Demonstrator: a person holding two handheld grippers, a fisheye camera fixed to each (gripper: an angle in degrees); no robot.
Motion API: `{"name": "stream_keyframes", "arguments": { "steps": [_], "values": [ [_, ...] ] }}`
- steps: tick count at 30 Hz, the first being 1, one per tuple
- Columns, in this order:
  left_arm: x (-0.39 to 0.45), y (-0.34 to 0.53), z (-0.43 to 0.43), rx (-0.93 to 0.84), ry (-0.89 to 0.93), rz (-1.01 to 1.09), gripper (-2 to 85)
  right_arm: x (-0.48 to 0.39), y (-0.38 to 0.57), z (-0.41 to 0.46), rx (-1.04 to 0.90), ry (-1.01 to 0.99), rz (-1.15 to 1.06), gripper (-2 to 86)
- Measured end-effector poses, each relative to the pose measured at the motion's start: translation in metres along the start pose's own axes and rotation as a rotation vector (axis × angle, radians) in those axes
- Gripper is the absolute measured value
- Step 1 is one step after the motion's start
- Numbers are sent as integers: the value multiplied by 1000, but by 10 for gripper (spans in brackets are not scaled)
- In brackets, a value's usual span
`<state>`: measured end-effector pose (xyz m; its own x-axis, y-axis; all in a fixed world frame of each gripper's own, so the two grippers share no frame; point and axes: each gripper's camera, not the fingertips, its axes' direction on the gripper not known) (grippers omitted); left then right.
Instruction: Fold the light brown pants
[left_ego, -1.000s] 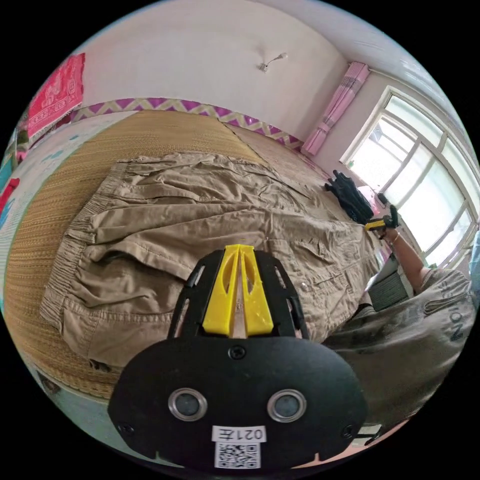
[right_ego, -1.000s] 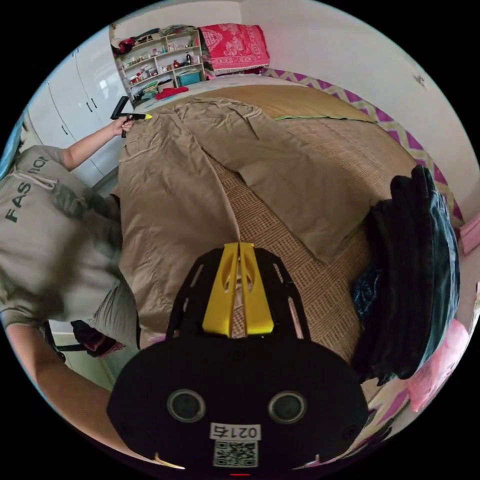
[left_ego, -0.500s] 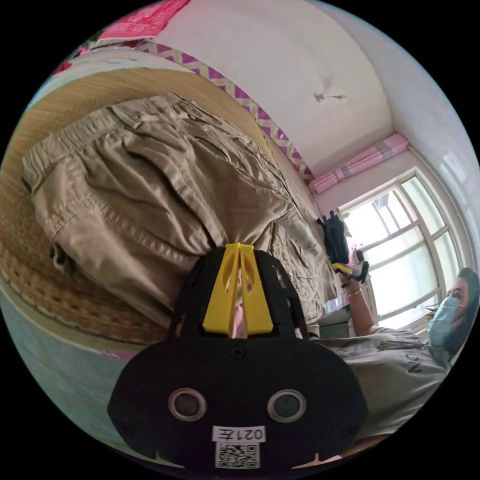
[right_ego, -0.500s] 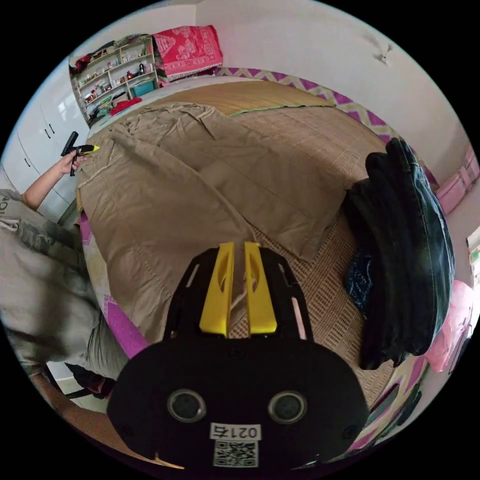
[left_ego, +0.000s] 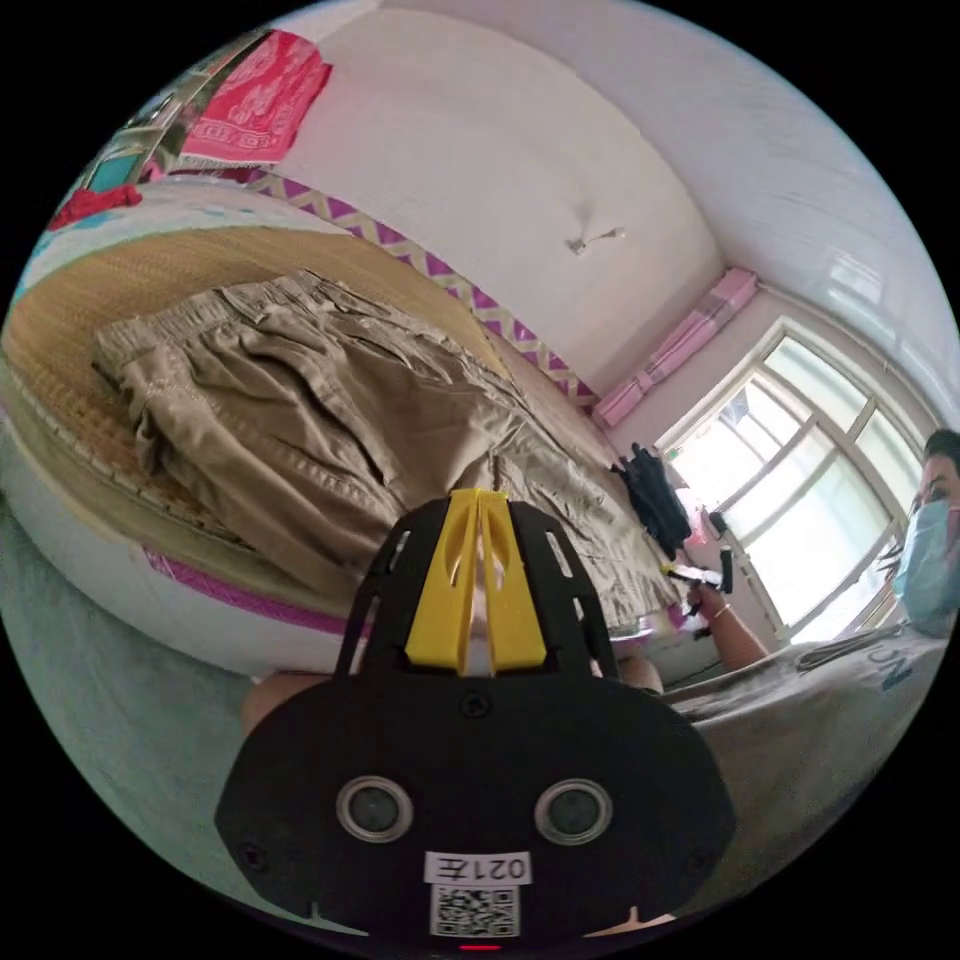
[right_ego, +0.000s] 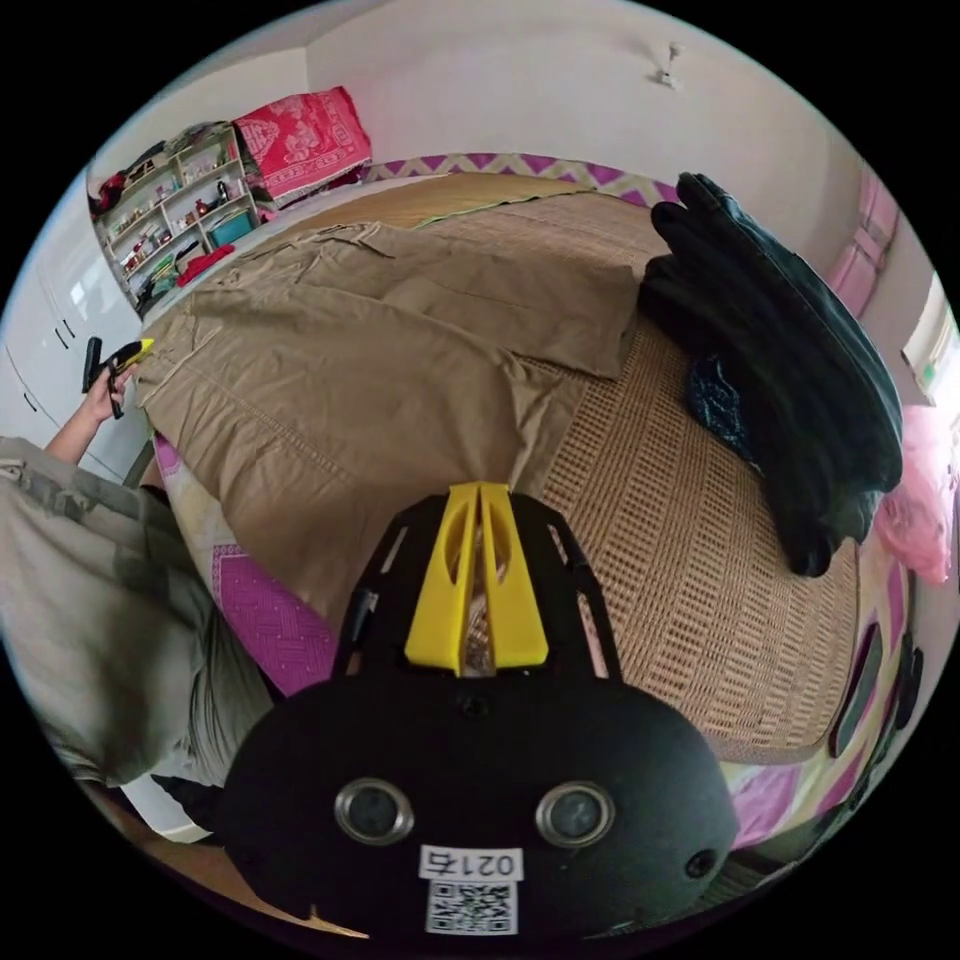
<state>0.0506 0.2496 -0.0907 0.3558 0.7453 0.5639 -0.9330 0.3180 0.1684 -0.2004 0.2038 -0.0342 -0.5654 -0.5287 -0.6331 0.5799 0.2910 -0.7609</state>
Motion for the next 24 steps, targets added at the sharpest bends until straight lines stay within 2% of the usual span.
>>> {"name": "stream_keyframes", "arguments": {
  "steps": [3,5,8,11,17,24],
  "values": [
    [-4,5,-25,38,-8,-11,-9,20,19,-34,41,3,101,-7],
    [-6,8,-42,20,-39,-40,-9,30,51,-83,246,-91,209,-6],
    [-18,16,-69,45,-25,-127,-9,34,97,-129,444,-206,338,-4],
    [-39,25,-96,101,-33,-234,-7,41,141,-147,551,-358,457,3],
    [-108,41,-130,204,-22,-473,41,76,220,-131,567,-528,748,64],
    [-145,22,-123,188,-44,-512,85,115,299,-104,510,-563,1008,77]
  ]
}}
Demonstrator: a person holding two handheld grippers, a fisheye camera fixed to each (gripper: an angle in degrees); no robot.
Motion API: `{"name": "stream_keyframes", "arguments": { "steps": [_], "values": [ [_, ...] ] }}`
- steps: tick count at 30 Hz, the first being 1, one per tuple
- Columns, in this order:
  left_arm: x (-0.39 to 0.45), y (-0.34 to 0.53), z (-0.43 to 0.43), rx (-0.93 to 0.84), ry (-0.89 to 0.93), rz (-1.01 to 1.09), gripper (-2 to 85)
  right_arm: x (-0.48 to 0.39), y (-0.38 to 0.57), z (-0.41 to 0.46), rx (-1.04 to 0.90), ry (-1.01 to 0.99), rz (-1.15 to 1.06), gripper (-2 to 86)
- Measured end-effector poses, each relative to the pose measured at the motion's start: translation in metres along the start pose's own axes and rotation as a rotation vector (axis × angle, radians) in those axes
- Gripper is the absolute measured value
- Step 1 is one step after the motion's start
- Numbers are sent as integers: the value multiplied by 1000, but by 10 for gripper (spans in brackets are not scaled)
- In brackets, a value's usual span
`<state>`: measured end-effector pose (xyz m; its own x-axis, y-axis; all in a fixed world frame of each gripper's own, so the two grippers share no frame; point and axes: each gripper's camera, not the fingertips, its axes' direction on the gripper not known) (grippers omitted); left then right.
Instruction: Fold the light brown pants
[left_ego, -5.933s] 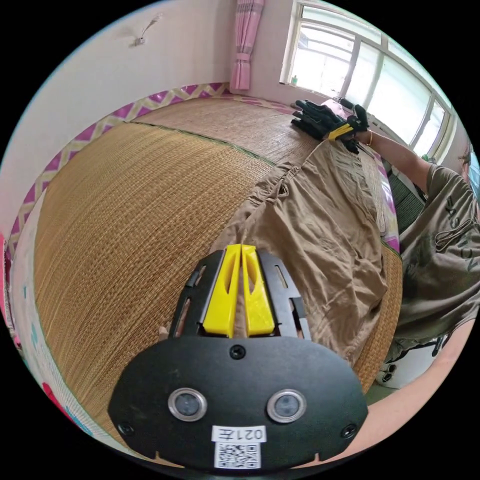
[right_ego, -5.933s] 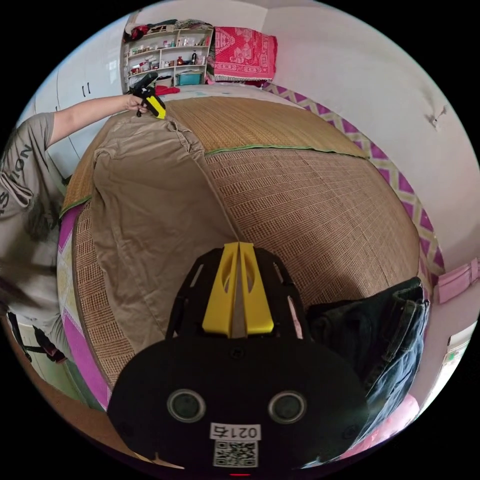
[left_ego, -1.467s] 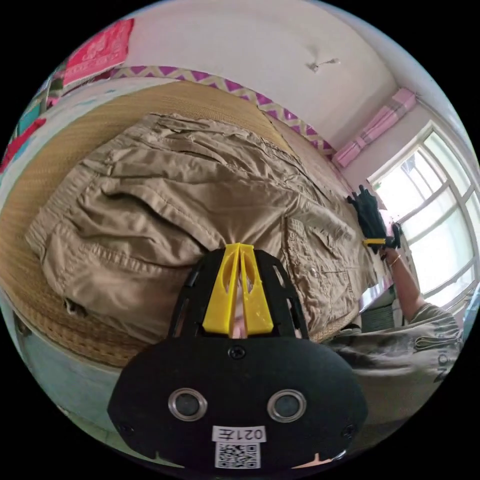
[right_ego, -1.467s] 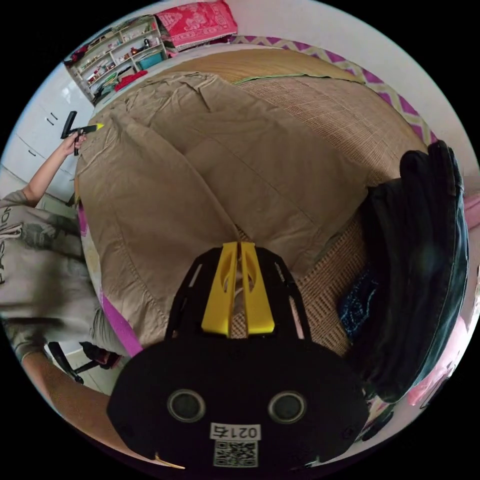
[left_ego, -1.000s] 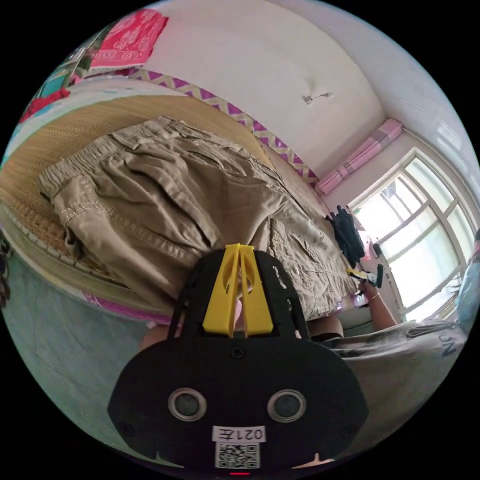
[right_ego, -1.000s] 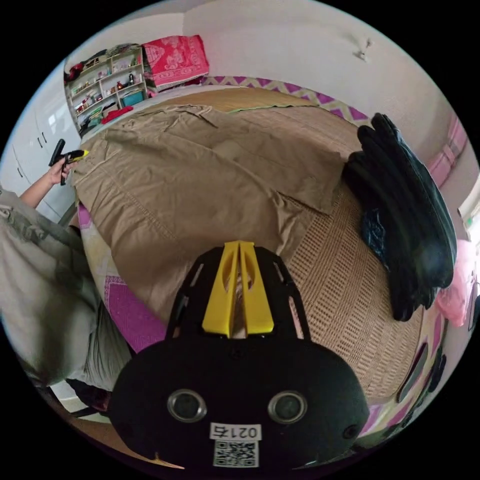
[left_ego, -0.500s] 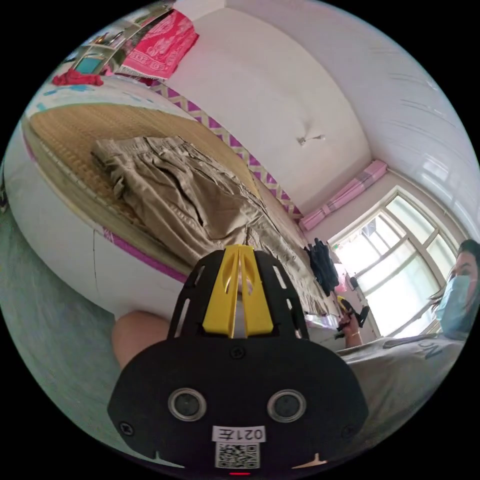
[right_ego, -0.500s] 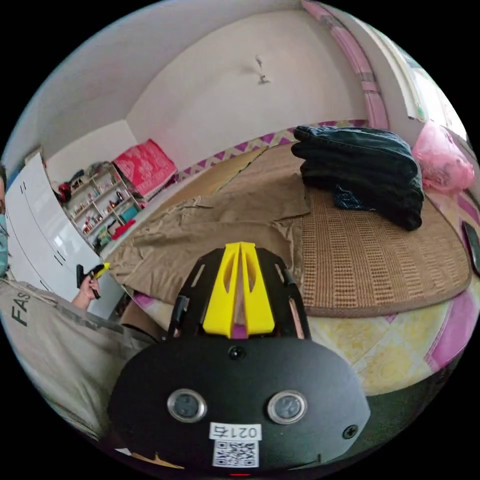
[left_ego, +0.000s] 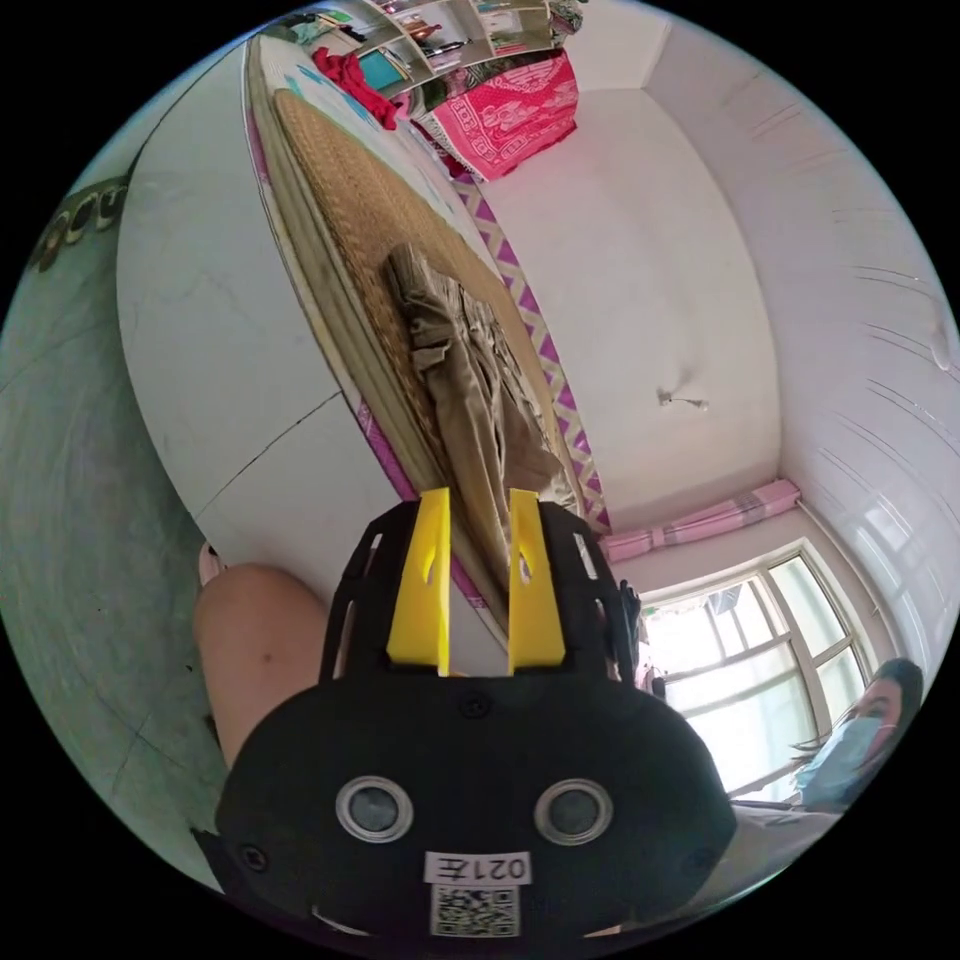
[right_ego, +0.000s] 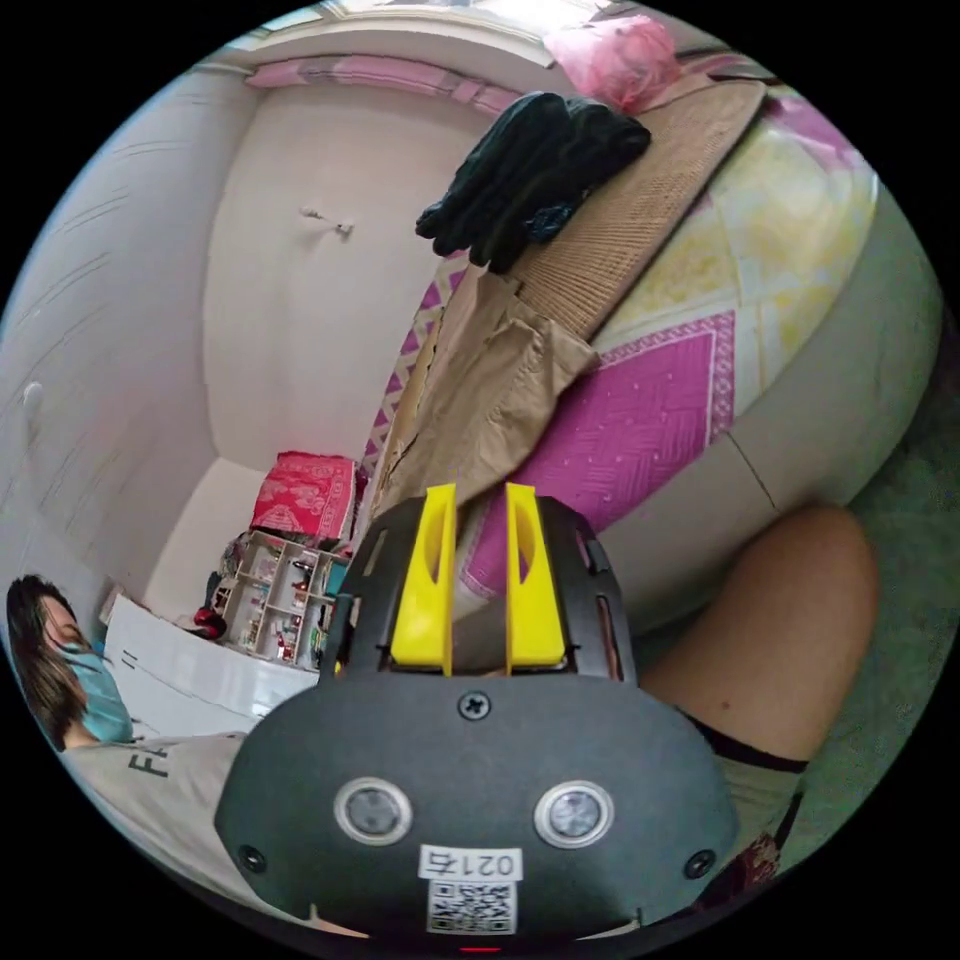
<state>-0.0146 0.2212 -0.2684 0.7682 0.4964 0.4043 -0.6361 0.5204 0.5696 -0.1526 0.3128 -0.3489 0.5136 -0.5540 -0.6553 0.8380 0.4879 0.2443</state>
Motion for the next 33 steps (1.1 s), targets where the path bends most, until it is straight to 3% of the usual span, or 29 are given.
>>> {"name": "stream_keyframes", "arguments": {
  "steps": [18,23,33],
  "values": [
    [-10,-64,48,-83,-22,26,73,72,-41,22,-28,-123,193,78],
    [-11,-83,58,-88,-54,42,19,94,-38,34,14,-159,277,13],
    [62,-128,82,-171,-73,217,-9,33,-53,41,21,-162,75,-5]
  ]
}}
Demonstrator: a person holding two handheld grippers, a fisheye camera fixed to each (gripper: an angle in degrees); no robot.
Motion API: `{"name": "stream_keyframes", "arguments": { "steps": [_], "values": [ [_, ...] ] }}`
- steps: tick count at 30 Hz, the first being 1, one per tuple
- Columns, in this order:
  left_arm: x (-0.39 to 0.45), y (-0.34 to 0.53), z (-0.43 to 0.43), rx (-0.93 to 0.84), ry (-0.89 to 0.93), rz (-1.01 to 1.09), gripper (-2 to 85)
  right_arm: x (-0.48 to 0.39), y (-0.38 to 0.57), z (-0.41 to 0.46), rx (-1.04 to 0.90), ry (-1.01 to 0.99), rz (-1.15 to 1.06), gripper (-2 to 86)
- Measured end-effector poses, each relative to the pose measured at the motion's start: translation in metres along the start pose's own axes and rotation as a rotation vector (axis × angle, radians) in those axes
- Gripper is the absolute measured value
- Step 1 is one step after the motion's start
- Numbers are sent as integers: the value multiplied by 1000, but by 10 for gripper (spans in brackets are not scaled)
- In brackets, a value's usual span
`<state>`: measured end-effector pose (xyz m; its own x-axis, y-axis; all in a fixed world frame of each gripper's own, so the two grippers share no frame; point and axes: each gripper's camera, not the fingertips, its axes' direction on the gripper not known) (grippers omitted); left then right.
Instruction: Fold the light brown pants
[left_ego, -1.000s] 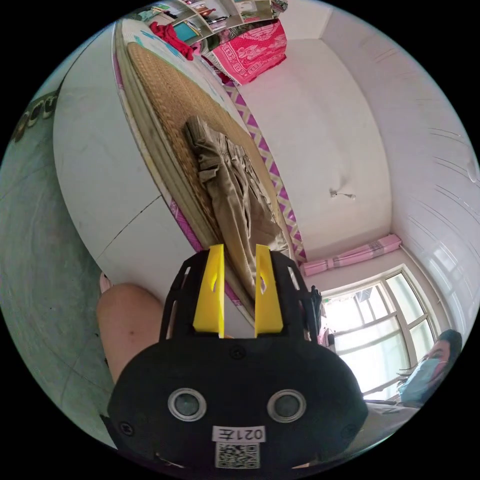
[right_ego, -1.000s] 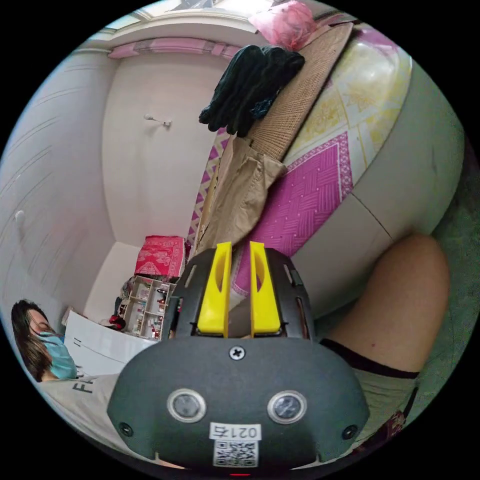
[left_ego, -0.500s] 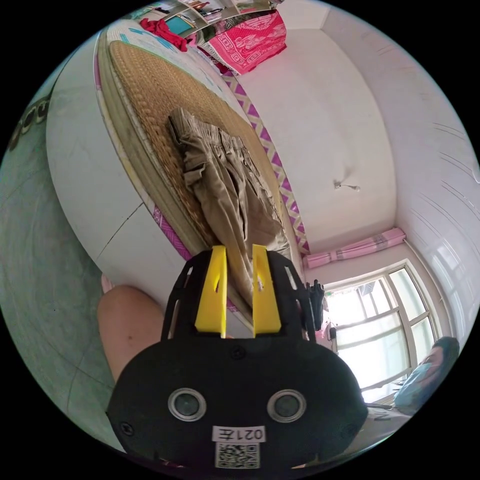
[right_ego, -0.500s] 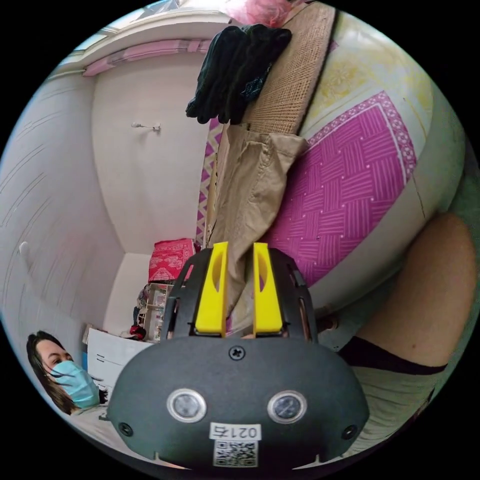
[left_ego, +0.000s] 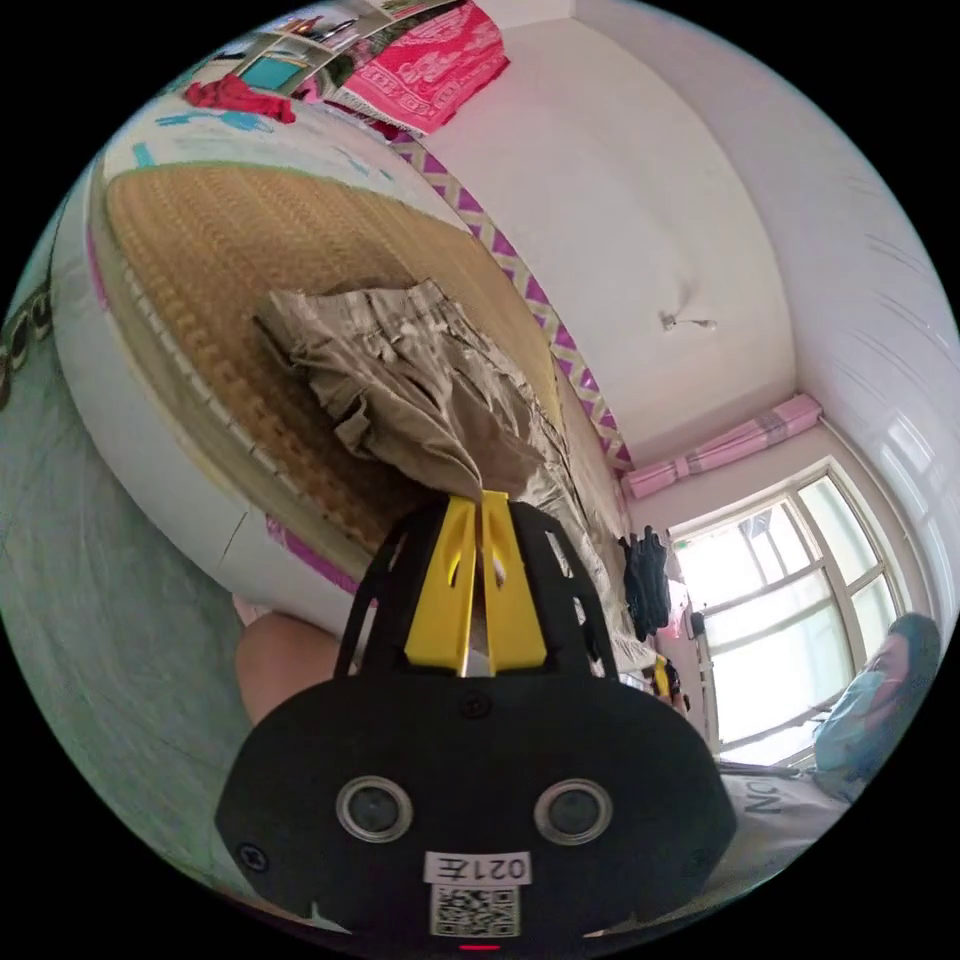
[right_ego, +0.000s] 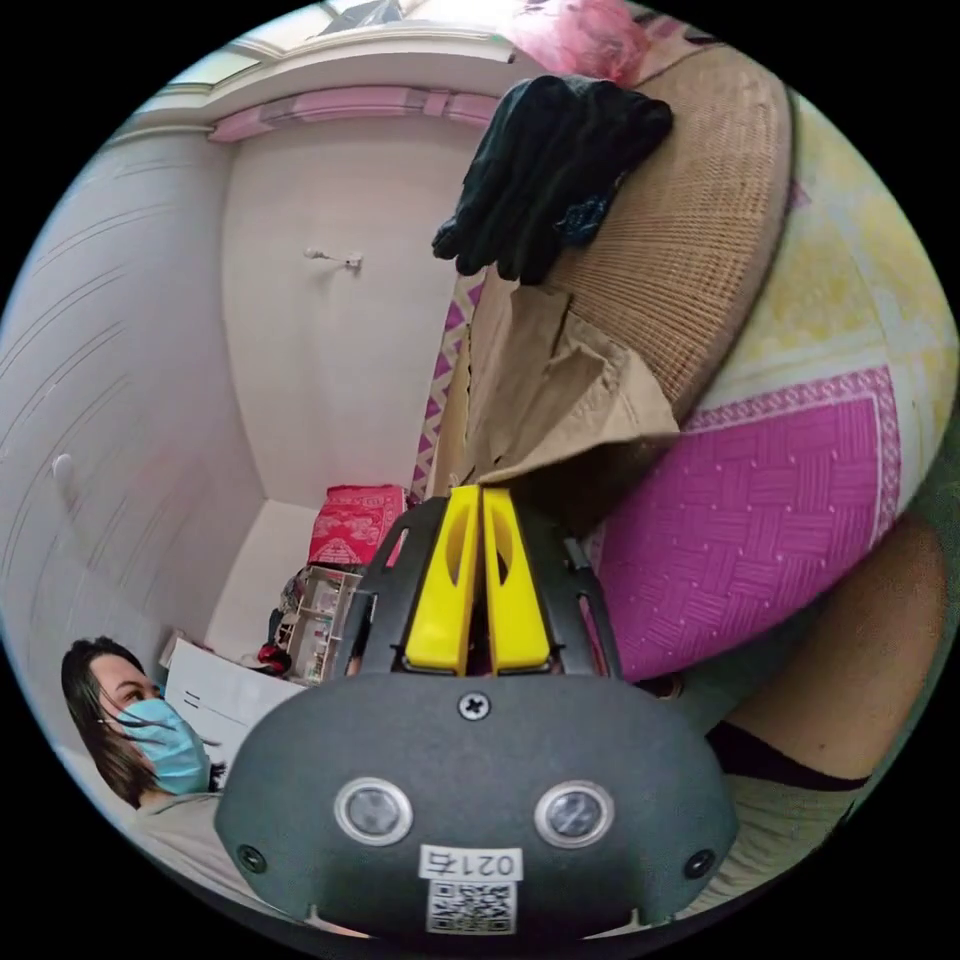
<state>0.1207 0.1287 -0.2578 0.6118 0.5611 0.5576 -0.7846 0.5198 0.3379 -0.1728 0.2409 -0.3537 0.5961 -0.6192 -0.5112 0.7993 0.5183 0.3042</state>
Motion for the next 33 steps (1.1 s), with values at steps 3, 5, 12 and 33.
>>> {"name": "stream_keyframes", "arguments": {
  "steps": [3,5,12,33],
  "values": [
    [55,-53,12,-26,-32,106,-9,-39,-28,32,-37,27,-90,-6],
    [107,-104,33,-40,-76,198,-9,-77,-57,68,-64,48,-169,-6],
    [207,-266,172,-104,-188,322,-9,-147,-147,224,-87,171,-330,-5],
    [293,-138,407,-467,-6,735,63,-119,35,495,-518,402,-902,41]
  ]
}}
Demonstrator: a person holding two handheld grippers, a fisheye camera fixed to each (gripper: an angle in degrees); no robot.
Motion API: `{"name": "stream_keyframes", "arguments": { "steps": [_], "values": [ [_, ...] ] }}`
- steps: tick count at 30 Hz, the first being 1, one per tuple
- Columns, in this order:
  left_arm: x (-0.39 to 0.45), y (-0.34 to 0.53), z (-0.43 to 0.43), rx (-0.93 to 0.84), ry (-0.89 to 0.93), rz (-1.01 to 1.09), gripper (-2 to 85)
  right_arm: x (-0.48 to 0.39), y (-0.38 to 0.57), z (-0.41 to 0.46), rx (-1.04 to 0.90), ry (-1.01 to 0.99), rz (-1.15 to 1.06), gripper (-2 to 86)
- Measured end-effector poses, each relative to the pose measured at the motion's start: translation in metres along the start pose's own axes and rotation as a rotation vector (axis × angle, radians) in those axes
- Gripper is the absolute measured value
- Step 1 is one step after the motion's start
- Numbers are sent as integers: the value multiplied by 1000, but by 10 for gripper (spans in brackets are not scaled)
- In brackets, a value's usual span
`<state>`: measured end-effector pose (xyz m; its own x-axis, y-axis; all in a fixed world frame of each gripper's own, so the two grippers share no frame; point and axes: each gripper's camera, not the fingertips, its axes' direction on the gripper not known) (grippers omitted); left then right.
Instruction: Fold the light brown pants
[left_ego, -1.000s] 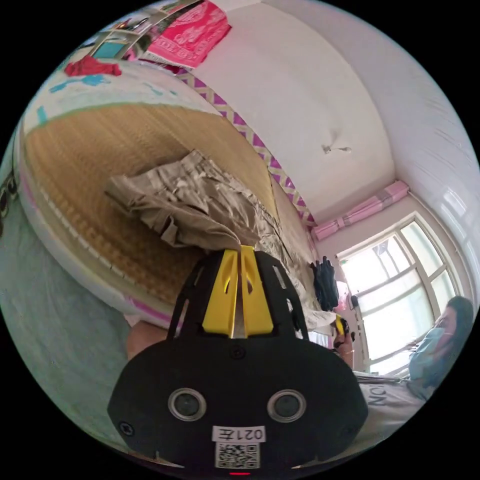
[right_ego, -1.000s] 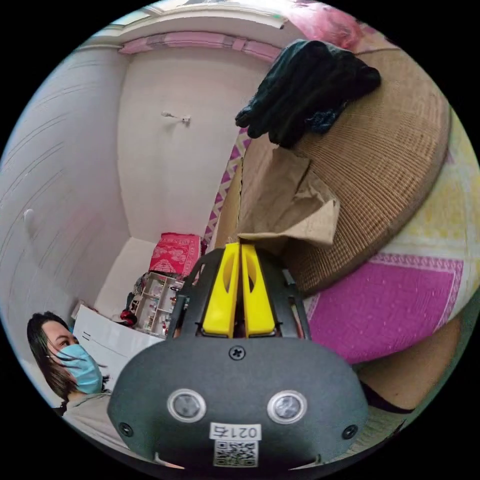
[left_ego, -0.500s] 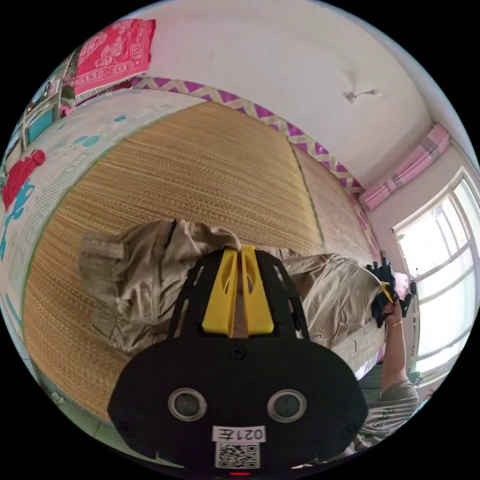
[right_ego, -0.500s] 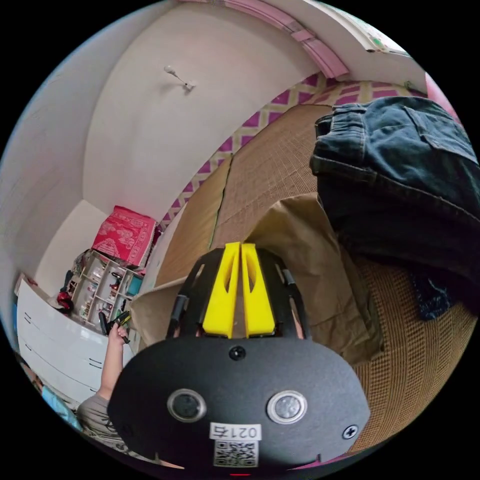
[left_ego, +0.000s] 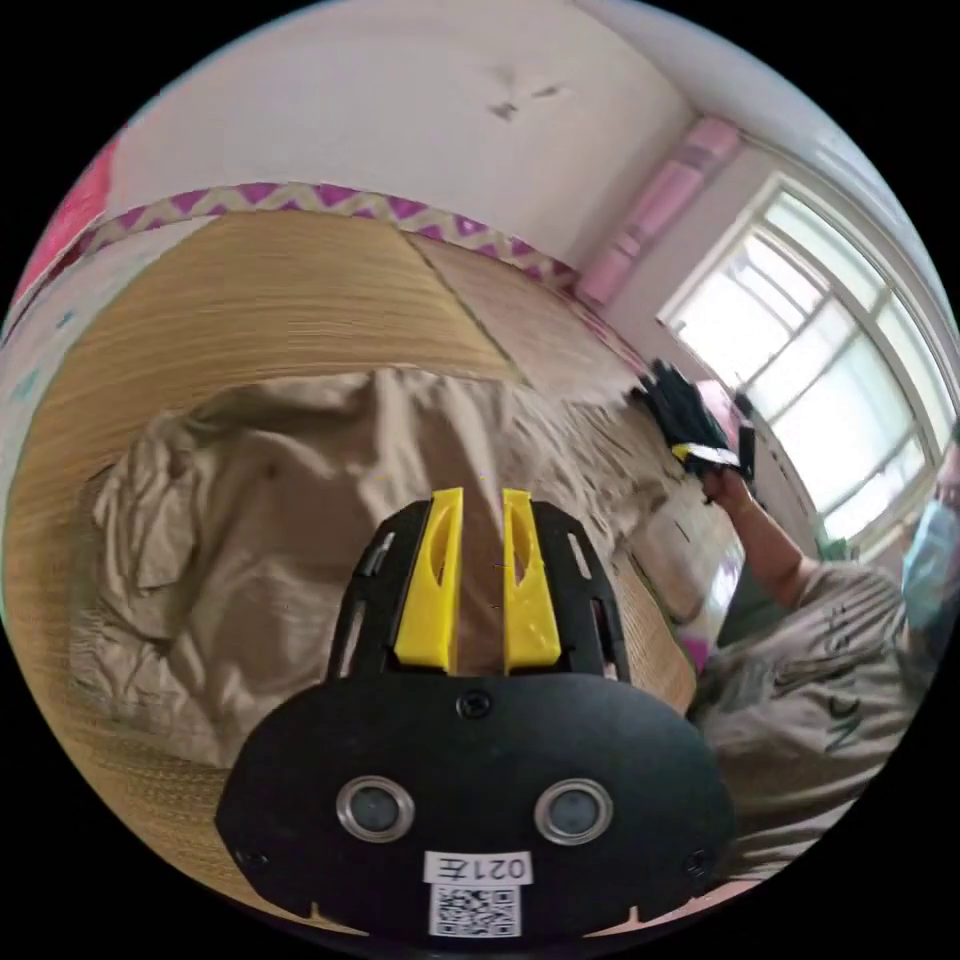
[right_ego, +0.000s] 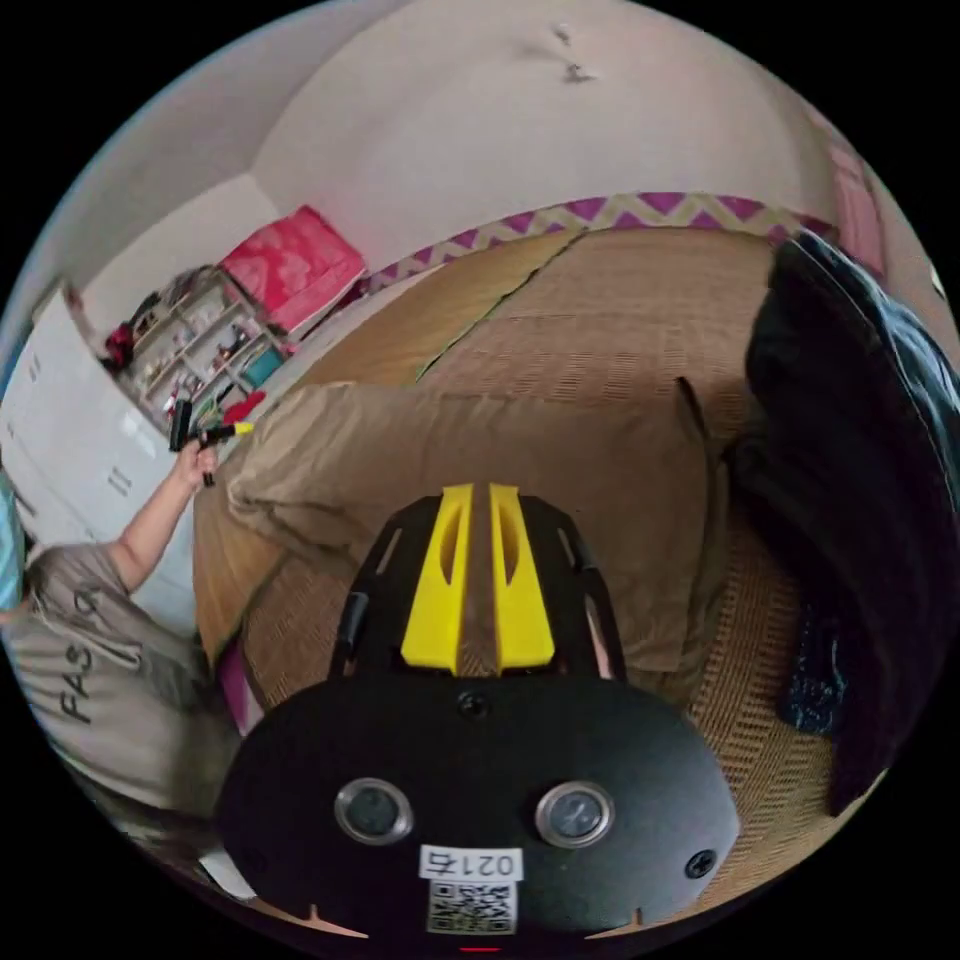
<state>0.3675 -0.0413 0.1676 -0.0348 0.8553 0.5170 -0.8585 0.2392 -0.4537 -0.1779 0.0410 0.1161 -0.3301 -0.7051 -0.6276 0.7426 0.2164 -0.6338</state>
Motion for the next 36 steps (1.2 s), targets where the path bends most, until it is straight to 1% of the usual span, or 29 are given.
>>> {"name": "stream_keyframes", "arguments": {
  "steps": [2,3,5,9,10,11,13,15,16,18,20,22,24,25,27,28,29,30,31,32,33,34,36],
  "values": [
    [79,5,45,-85,-15,162,66,-79,14,34,-77,36,-234,52],
    [96,5,58,-104,-30,200,67,-98,16,44,-92,42,-288,56],
    [154,6,109,-172,-105,328,74,-161,24,81,-140,88,-459,73],
    [189,4,174,-257,-234,405,74,-209,28,129,-183,141,-581,66],
    [190,5,172,-220,-225,405,64,-213,29,145,-216,186,-589,42],
    [187,2,166,-214,-202,367,27,-214,32,157,-244,219,-593,6],
    [191,3,144,-185,-145,324,1,-218,37,153,-215,217,-599,-4],
    [206,12,117,-148,-124,348,-5,-227,44,128,-140,210,-592,-8],
    [214,19,107,-148,-120,364,-7,-232,52,112,-93,201,-594,-8],
    [212,30,112,-193,-86,354,-8,-233,67,103,-91,148,-610,-9],
    [187,47,144,-279,-43,267,-8,-220,90,129,-198,103,-589,-10],
    [171,54,137,-223,23,198,-7,-211,100,142,-244,142,-571,-10],
    [167,55,112,-141,76,183,-6,-202,98,119,-186,135,-541,-10],
    [171,59,93,-64,76,195,-6,-188,96,98,-135,118,-497,-10],
    [177,63,80,-7,70,225,-6,-153,94,68,-59,163,-379,-9],
    [178,65,84,-7,62,233,-5,-123,95,53,-26,234,-298,-9],
    [173,63,101,-62,54,208,-5,-90,96,46,-33,313,-220,-8],
    [168,62,115,-111,50,183,-6,-73,96,45,-49,341,-195,-8],
    [156,61,145,-232,36,115,-7,-41,97,49,-97,375,-161,-7],
    [145,58,144,-220,82,67,-7,-6,97,61,-192,396,-120,-7],
    [139,57,141,-203,87,40,-8,10,98,67,-242,412,-105,-7],
    [132,58,139,-199,101,11,-8,31,102,55,-179,410,-98,-8],
    [130,63,137,-206,106,2,-9,62,100,42,-214,475,-71,-7]
  ]
}}
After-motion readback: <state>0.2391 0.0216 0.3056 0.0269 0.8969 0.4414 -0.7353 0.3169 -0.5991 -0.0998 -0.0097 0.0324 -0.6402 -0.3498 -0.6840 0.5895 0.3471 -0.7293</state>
